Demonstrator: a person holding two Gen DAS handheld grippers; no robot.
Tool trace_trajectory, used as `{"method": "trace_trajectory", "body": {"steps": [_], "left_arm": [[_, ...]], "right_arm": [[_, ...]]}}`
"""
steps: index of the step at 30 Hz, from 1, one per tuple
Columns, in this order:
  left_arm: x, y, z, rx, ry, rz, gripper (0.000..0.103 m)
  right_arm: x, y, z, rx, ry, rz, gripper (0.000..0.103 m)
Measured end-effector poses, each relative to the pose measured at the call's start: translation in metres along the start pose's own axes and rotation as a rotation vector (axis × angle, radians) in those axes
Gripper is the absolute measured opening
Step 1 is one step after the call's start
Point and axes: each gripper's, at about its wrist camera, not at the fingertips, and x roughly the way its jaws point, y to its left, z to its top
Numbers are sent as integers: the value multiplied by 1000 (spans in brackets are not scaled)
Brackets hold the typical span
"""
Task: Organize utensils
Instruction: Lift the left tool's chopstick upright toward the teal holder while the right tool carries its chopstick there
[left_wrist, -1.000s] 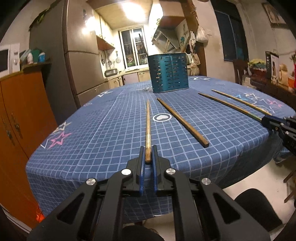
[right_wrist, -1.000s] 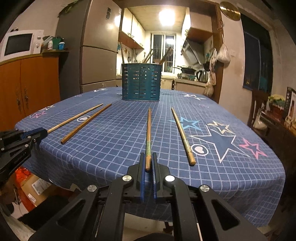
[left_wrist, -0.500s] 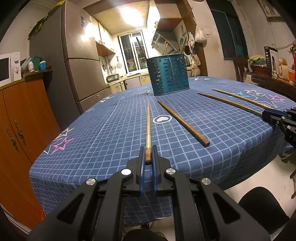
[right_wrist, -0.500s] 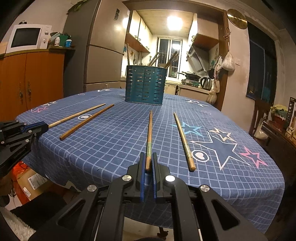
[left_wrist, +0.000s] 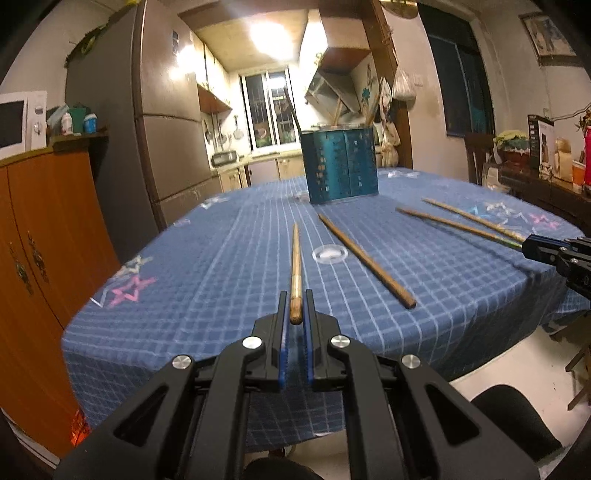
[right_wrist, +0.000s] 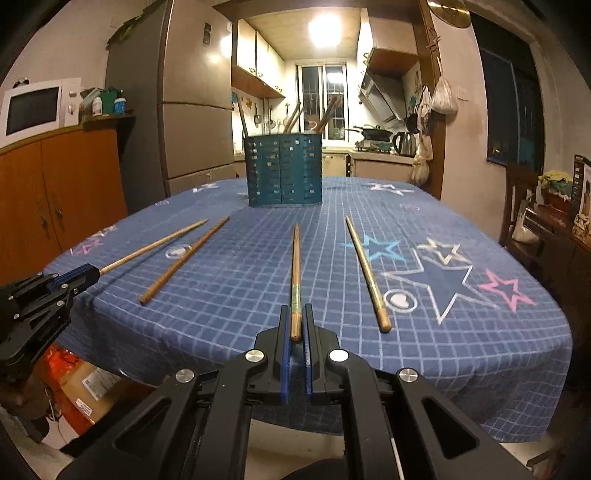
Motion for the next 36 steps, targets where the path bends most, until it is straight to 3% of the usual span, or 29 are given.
{"method": "trace_trajectory", "body": {"steps": [19,36], "left_arm": [[-38,21,54,-45,-138,7,5],[-49,36,120,-77,-151,-74,5]], "right_arm": [[-52,-11,60,-8,-161,-4,7],[-76,-4,131,-73,-219,26,7]]}}
